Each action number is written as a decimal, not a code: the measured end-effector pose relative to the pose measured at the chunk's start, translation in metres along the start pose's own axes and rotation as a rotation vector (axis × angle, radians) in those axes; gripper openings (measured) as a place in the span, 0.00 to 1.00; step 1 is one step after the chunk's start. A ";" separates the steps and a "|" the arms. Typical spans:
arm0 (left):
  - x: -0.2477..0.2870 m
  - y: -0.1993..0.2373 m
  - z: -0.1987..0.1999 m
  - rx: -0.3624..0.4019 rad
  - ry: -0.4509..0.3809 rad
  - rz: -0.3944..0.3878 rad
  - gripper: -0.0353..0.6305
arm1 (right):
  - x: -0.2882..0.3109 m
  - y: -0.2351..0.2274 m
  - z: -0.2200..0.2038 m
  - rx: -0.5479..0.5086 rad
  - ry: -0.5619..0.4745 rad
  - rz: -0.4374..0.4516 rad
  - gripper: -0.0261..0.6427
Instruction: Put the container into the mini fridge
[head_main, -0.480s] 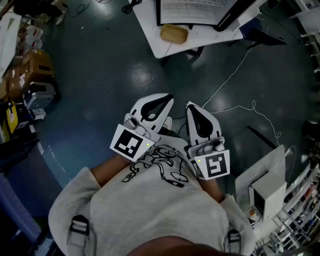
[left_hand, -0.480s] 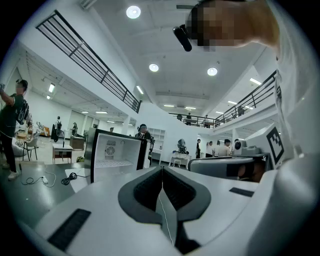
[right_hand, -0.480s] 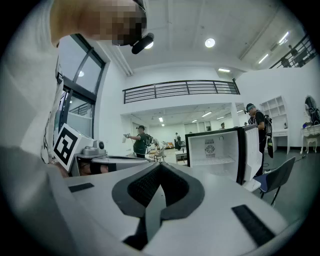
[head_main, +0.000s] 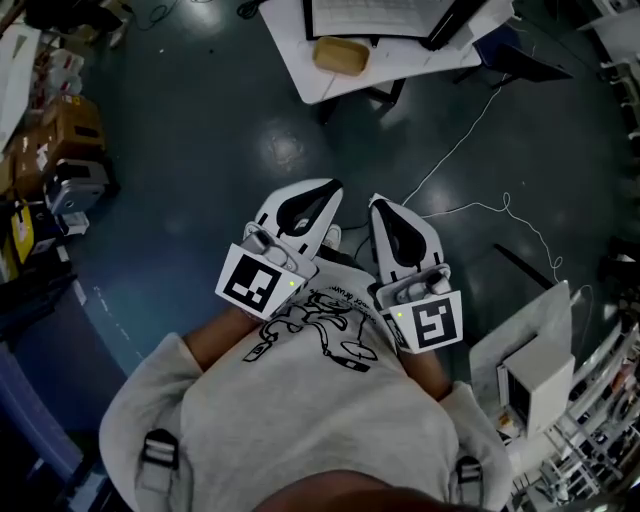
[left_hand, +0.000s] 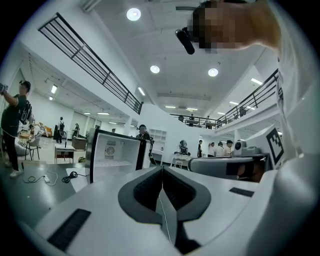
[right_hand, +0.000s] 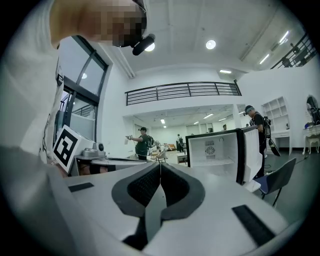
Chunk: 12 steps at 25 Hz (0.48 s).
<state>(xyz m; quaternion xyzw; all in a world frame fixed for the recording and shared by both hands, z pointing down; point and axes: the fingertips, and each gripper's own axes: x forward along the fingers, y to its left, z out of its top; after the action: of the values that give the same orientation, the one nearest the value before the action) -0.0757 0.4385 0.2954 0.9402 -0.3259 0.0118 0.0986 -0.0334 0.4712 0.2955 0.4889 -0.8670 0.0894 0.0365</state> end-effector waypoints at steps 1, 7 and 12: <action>0.000 -0.001 -0.001 -0.002 -0.003 0.009 0.08 | -0.002 -0.001 0.000 -0.001 -0.004 0.004 0.08; -0.004 -0.005 -0.003 0.004 0.004 0.027 0.08 | -0.008 -0.001 0.005 0.019 -0.018 0.017 0.08; 0.004 0.001 -0.002 0.023 0.004 0.036 0.08 | -0.002 -0.008 0.003 0.032 -0.018 0.026 0.08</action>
<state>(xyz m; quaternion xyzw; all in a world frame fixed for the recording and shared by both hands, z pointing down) -0.0733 0.4353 0.2979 0.9353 -0.3422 0.0194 0.0881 -0.0255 0.4678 0.2928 0.4787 -0.8722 0.0991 0.0199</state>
